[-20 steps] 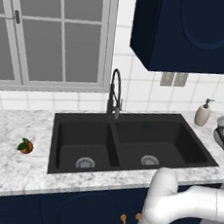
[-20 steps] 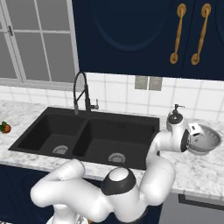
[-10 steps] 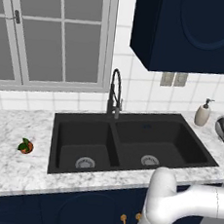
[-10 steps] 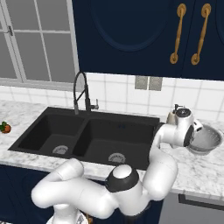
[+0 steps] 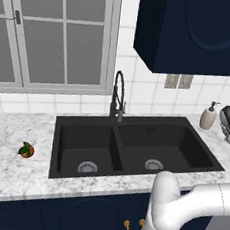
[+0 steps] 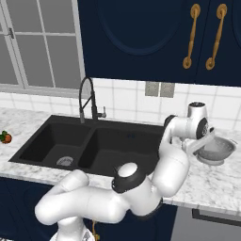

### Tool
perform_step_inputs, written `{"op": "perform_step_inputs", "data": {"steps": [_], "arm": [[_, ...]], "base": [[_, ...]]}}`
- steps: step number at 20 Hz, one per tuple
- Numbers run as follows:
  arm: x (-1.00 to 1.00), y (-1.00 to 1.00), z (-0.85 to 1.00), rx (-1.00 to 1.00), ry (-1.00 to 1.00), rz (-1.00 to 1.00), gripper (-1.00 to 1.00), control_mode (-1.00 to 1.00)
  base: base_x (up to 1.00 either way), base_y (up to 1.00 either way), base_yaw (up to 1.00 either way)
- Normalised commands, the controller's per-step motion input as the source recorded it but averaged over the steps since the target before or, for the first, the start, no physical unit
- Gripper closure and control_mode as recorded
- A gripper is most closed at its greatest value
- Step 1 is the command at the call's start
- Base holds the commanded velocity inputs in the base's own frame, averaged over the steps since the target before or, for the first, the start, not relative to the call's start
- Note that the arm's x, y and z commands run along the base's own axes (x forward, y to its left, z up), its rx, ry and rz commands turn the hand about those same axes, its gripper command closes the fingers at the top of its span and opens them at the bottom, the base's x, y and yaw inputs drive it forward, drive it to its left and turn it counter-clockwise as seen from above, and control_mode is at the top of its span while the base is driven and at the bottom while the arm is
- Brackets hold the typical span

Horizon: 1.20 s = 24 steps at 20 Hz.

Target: Put the colander in the sink, put the orange in the colander, and turn on the sink faucet and pour water over the colander.

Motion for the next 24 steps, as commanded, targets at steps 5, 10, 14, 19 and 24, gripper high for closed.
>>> {"op": "perform_step_inputs", "data": {"steps": [5,10,14,19,24], "arm": [[-0.66,0.71,0.11,0.01,0.00,0.03,1.00,-1.00],[-0.75,0.81,0.09,0.00,-0.18,0.00,1.00,-1.00],[-0.79,0.81,0.14,0.00,-0.33,0.00,1.00,-1.00],[-0.67,0.66,0.26,0.00,-0.22,0.00,1.00,-1.00],[-0.45,0.49,0.31,0.01,-0.01,0.00,1.00,-1.00]], "base": [[0.00,0.00,0.00],[0.00,0.00,0.00],[0.00,0.00,0.00],[0.00,0.00,0.00],[0.00,0.00,0.00]]}}
